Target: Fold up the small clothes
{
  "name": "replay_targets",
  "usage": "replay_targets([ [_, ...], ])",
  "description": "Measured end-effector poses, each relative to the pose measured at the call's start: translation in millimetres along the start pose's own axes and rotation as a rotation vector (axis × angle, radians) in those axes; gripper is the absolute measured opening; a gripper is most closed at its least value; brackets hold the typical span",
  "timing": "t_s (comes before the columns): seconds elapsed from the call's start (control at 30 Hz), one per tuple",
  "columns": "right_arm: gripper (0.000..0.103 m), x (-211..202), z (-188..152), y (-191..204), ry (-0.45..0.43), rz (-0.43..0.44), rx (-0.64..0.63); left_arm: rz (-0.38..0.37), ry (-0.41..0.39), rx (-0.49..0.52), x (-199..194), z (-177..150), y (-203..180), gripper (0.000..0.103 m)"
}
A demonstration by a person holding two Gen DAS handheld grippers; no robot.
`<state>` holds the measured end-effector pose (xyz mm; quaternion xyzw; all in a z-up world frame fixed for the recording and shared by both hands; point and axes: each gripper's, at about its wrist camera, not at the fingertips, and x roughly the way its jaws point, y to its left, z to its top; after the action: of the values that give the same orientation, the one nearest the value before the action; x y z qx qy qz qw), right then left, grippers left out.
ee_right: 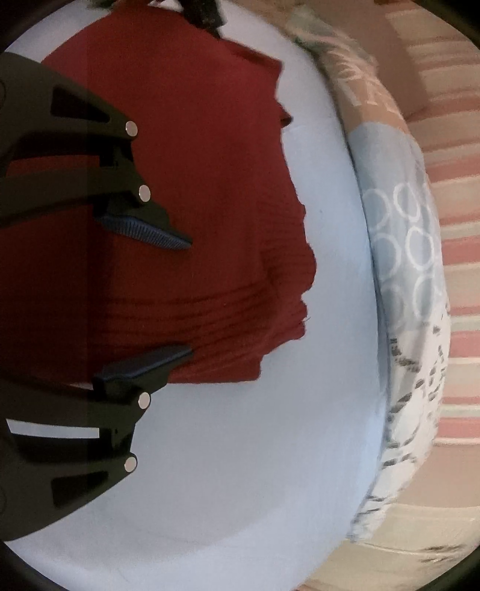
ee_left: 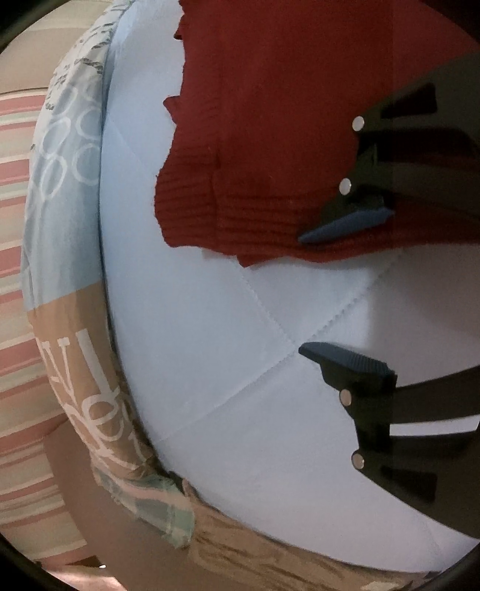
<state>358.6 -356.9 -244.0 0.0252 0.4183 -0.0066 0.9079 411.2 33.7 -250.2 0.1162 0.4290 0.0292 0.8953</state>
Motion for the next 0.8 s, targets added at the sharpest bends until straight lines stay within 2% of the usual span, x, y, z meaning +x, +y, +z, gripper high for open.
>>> replay_targets([
  [0.07,0.053,-13,-1,4,-0.029,0.043,0.003,0.006,-0.019,-0.005,-15,-2,-1,0.057],
  [0.17,0.056,-42,-9,23,-0.074,0.063,-0.018,-0.004,-0.059,0.005,-46,-12,-9,0.057],
  [0.27,0.061,-57,-27,45,-0.056,0.072,-0.017,-0.065,-0.057,0.007,-72,-35,-28,0.057],
  [0.33,0.064,-60,-42,58,-0.032,0.067,-0.011,-0.076,-0.046,0.006,-79,-47,-39,0.064],
  [0.37,0.067,-59,-48,63,-0.017,0.066,-0.007,-0.080,-0.042,0.003,-82,-53,-43,0.072],
  [0.4,0.067,-57,-54,68,0.003,0.063,-0.007,-0.082,-0.037,-0.004,-84,-60,-46,0.075],
  [0.47,0.069,-55,-63,72,0.022,0.046,-0.011,-0.088,-0.016,-0.012,-83,-69,-49,0.076],
  [0.6,0.073,-51,-73,60,0.059,0.008,-0.002,-0.094,0.013,-0.044,-74,-80,-39,0.093],
  [0.7,0.073,-49,-76,43,0.080,-0.002,0.028,-0.128,0.039,-0.078,-67,-81,-28,0.096],
  [0.8,0.072,-45,-78,34,0.090,0.005,0.029,-0.123,0.040,-0.057,-66,-82,-30,0.097],
])
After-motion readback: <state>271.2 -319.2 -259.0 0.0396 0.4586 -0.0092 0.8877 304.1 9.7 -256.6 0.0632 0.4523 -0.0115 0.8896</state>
